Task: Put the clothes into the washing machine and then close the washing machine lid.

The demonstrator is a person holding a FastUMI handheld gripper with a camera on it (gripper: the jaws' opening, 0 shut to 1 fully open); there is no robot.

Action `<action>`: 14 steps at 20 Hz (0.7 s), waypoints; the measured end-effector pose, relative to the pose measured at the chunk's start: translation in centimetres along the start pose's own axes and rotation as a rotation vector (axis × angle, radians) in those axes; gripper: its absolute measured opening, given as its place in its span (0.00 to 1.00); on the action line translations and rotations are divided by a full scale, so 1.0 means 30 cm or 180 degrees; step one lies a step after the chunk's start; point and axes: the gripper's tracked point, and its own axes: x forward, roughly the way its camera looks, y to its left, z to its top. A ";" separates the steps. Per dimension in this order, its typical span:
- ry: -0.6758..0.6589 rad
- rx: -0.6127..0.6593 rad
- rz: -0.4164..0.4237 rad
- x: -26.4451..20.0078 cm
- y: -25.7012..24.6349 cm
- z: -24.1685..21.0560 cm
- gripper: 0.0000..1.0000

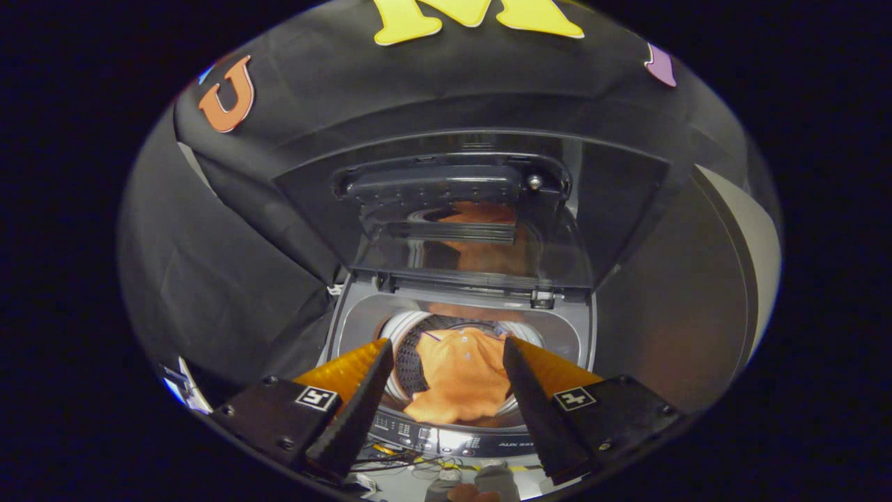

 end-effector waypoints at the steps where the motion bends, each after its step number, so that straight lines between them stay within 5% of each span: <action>1: -0.0002 0.0007 0.0002 0.000 -0.001 0.005 0.98; 14: -0.0067 -0.0101 -0.0031 -0.049 0.021 0.051 0.98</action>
